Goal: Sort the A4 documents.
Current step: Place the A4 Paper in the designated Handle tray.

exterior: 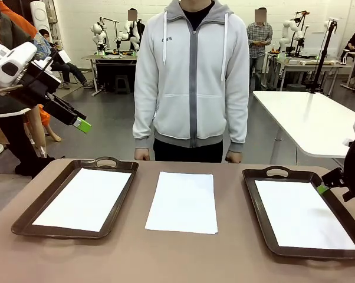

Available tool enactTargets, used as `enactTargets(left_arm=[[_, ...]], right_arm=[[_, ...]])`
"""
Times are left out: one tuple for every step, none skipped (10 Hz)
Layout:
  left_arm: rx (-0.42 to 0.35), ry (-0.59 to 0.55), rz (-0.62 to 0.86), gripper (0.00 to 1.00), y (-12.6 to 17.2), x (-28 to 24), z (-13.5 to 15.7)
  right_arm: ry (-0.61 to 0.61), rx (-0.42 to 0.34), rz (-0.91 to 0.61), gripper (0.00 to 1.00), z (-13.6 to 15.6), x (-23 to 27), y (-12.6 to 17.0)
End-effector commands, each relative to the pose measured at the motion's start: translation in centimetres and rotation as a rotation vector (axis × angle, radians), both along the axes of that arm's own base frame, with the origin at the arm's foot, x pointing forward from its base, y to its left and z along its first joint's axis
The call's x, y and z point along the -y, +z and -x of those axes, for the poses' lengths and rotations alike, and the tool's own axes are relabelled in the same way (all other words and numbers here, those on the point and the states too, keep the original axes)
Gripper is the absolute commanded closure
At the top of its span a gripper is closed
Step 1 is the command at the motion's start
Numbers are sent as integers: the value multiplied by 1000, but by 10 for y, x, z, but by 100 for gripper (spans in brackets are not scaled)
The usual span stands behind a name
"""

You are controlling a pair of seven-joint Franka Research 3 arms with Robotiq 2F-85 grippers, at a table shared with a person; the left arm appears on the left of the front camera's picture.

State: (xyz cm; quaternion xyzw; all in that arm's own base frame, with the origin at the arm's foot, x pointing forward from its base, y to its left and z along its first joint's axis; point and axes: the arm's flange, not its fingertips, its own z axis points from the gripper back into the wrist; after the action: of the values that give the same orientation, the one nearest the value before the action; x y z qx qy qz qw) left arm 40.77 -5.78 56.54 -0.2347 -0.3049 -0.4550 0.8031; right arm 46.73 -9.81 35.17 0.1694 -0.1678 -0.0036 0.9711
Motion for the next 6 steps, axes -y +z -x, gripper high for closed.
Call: enactTargets(left_arm=[[12, -15, 2, 0, -1, -1, 1], [12, -15, 2, 0, -1, -1, 1], [12, -15, 2, 0, -1, -1, 1], [12, -15, 2, 0, -1, -1, 1], [12, -15, 2, 0, -1, -1, 1], [12, -15, 2, 0, -1, -1, 1]], right_arm=[[-28, -3, 19, 0, 6, -4, -1], [-45, -16, 16, 0, 5, -5, 0], [-4, 6, 3, 0, 0, 1, 2], [-4, 6, 3, 0, 0, 1, 2], [-4, 6, 3, 0, 0, 1, 2], [-4, 6, 3, 0, 0, 1, 2]])
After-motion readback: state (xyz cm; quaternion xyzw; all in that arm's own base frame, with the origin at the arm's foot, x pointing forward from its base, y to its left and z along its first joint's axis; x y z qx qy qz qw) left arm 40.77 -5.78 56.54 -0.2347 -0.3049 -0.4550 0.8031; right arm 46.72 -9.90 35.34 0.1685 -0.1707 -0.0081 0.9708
